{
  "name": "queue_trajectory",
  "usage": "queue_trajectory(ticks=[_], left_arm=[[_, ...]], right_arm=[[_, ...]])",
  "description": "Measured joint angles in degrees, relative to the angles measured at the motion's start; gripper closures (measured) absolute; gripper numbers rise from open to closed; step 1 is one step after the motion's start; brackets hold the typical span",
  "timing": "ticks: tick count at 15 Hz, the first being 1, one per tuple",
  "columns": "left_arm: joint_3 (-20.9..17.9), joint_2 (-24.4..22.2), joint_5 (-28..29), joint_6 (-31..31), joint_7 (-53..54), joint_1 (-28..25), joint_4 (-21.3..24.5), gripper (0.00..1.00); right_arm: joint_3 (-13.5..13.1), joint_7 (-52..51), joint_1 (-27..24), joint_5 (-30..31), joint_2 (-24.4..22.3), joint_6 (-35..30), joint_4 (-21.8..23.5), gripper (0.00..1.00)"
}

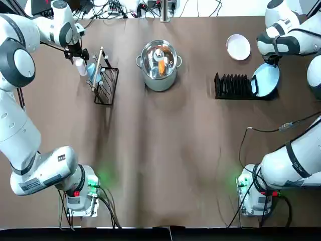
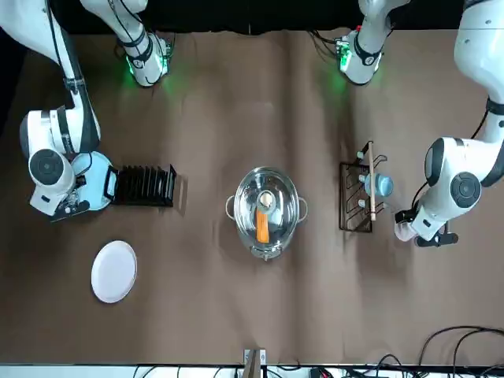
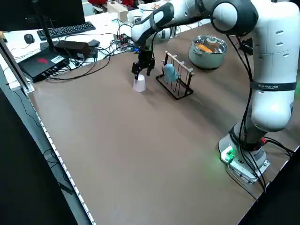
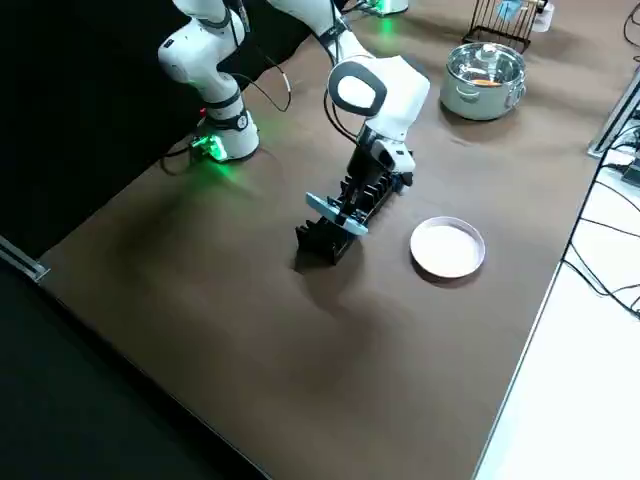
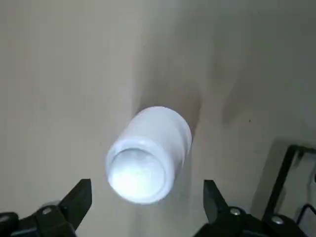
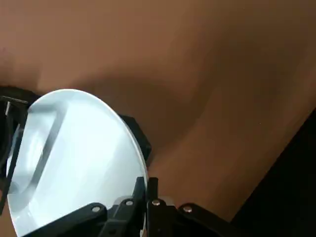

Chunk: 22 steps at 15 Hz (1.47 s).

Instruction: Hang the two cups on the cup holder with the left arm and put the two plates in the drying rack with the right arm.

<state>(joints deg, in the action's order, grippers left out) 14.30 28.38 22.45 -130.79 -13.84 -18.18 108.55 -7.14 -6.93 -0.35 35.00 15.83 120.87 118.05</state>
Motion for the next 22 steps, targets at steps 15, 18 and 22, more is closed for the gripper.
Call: queue_trajectory(ticks=[15,18,22], left_arm=[[0.1,3.0,0.1,-4.1,-0.1,-1.3,-0.6,0.30],[0.1,3.0,0.1,-4.1,-0.4,-1.4,-0.7,0.30],[0.8,1.1,-0.2,-3.9,-5.0,-1.5,-2.6,0.30]], right_arm=[[0.3,1.3,0.4,-12.6,0.3,-0.1,-6.2,0.52],[0.3,1.5,0.4,-23.2,1.1,-0.1,-8.8,0.48],[0.1,10.2,0.2,-27.8,7.2,0.7,-13.7,0.45]])
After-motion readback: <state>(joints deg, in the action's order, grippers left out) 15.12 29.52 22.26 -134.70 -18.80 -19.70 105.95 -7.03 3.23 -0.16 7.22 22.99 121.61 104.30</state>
